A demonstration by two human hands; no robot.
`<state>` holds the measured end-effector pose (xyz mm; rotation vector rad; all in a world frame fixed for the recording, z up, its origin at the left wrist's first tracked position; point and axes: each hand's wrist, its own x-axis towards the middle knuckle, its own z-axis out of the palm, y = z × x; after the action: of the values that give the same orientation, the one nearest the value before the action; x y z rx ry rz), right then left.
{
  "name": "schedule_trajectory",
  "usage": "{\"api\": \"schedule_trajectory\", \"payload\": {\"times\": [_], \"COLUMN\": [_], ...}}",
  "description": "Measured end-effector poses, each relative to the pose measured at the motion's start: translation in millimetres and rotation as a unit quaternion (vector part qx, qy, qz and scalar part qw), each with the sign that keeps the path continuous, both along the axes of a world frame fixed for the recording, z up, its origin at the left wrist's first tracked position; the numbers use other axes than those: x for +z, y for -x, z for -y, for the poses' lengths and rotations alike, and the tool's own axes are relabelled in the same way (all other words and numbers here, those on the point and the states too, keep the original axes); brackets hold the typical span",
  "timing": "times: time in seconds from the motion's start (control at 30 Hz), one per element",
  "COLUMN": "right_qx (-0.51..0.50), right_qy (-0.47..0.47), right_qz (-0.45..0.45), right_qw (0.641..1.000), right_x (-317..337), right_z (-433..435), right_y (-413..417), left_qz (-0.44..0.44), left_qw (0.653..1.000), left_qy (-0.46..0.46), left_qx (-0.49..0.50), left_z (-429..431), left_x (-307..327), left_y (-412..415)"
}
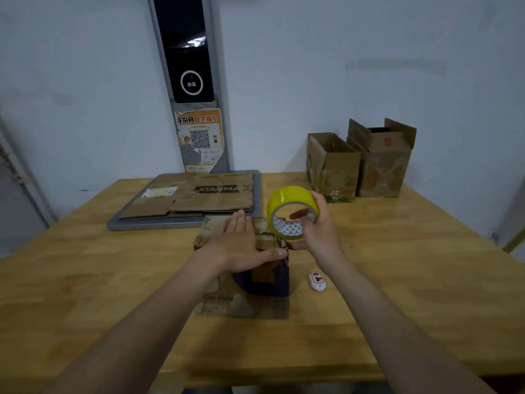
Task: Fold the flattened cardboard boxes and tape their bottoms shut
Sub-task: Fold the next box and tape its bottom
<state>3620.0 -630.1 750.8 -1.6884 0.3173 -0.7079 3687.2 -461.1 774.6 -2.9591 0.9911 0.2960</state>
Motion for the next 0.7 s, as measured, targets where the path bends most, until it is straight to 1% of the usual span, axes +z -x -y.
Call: {"api": "schedule_trajectory", "payload": {"times": [0.07, 0.13, 0.2, 0.27, 0.33, 0.37, 0.53, 0.7], "right_qx": [0.030, 0.034, 0.023, 0.030, 0.060, 0.071, 0.075, 0.084], "right_qy": [-0.011, 0.031, 0.065, 0.060, 0.048, 0.060, 0.204, 0.274], "right_qz": [0.005, 0.008, 0.017, 0.010, -0.019, -0.030, -0.077, -0.106], "right_qw": [0.999, 0.999, 0.997, 0.998, 0.997, 0.995, 0.973, 0.952], "right_x": [-3.3, -6.6, -7.8, -5.2, 2.2, 6.8, 22.7, 29.8], "right_z": [-18.7, -36.4, -45.2, -46.5, -44.3, -41.9, -26.5, -22.0], "right_y": [-8.8, -15.7, -20.8, -23.4, -20.9, -19.1, -15.7, -10.2], "left_qz": [-0.014, -0.025, -0.012, 0.010, 0.035, 0.041, 0.041, 0.035], "left_qw": [0.999, 0.997, 0.995, 0.994, 0.994, 0.994, 0.994, 0.994], "left_qy": [-0.004, -0.013, -0.010, 0.007, 0.022, 0.027, 0.020, 0.036], "left_qx": [0.037, 0.078, 0.102, 0.106, 0.099, 0.096, 0.095, 0.095], "left_z": [-16.8, -28.9, -33.4, -34.1, -33.3, -33.1, -32.1, -34.0], "left_x": [2.3, 3.1, 1.1, -5.5, -13.4, -15.4, -16.5, -15.3], "left_y": [-6.3, -11.9, -12.9, -12.5, -15.0, -16.4, -19.3, -15.3]}}
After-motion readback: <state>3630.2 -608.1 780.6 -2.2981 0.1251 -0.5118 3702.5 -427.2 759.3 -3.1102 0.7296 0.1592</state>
